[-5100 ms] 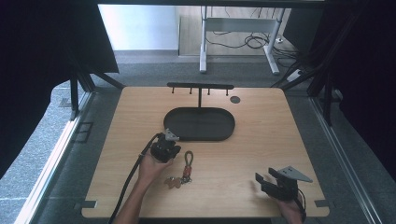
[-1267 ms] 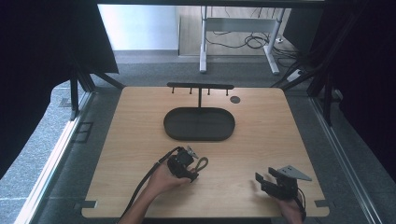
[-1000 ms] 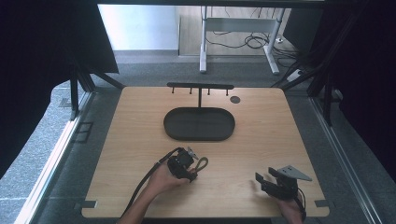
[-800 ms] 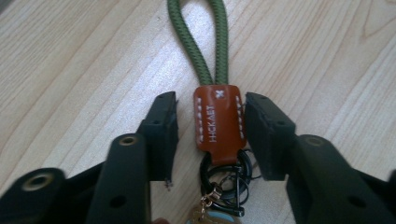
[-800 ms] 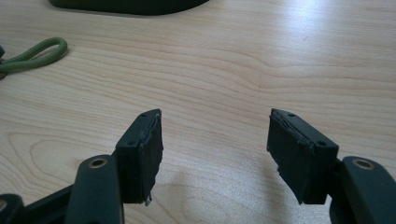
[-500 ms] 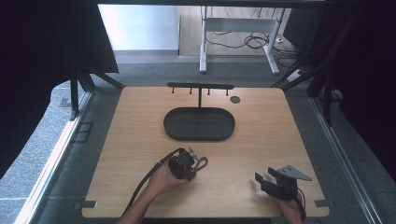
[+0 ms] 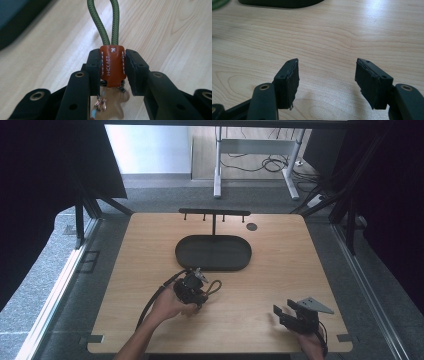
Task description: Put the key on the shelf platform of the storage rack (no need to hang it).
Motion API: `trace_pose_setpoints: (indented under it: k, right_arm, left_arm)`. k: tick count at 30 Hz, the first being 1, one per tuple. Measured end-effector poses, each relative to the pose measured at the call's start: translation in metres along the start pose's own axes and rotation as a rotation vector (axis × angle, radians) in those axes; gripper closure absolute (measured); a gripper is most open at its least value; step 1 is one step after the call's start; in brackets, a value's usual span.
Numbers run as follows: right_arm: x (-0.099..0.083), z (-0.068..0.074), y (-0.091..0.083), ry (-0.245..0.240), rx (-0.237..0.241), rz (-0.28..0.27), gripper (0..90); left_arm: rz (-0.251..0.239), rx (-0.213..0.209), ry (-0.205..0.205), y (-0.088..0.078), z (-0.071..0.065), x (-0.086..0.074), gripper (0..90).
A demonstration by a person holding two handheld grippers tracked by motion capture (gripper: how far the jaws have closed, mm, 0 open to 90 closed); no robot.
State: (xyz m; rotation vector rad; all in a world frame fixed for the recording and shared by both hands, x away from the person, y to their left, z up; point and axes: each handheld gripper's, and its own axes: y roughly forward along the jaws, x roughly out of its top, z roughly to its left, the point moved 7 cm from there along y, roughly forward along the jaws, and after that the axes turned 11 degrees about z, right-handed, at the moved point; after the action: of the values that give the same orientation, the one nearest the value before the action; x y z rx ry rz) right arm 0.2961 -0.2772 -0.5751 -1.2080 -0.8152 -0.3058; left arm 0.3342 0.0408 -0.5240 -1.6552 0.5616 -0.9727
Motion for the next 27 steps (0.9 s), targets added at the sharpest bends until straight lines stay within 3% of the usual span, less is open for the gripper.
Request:
trace_pose_setpoints:
  k: [12, 19, 23, 27]
  right_arm:
    - [0.000, 0.000, 0.000, -0.005, -0.005, -0.001, 36.6]
    - [0.000, 0.000, 0.000, -0.006, -0.005, -0.001, 36.6]
    - [0.000, -0.001, 0.000, -0.004, -0.005, -0.002, 36.6]
    - [0.000, -0.001, 0.000, -0.004, -0.005, -0.001, 36.6]
  left_arm:
    - [-0.051, 0.032, -0.032, -0.042, 0.025, -0.001, 67.1]
    - [-0.071, 0.026, -0.052, -0.052, 0.036, -0.002, 67.1]
    - [-0.082, 0.036, -0.055, -0.058, 0.046, 0.003, 67.1]
    - [-0.098, 0.015, -0.057, -0.061, 0.052, 0.010, 67.1]
